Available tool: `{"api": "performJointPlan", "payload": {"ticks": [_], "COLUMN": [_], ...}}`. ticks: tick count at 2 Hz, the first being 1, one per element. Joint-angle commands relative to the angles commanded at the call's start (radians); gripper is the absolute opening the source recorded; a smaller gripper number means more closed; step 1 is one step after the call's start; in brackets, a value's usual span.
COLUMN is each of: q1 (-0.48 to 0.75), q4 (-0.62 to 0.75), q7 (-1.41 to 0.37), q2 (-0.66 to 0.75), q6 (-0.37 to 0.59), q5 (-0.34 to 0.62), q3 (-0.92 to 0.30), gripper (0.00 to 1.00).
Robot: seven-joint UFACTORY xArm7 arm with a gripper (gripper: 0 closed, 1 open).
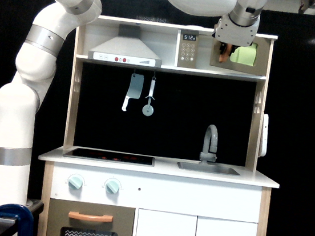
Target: Open the oven door
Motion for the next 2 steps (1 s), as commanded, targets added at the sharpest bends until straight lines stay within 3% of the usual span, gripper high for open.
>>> {"api": "performJointPlan", "payload": {"ticks": [1, 2], "q1": [-0.102, -0.136], "q4": [0.120, 0.139], "q7": [0.024, 0.027], "q2": [0.078, 0.091], "q6": [0.045, 0.040], "q5": [0.020, 0.011], "q3": [0.055, 0.095], "gripper": [0.00, 0.00]}}
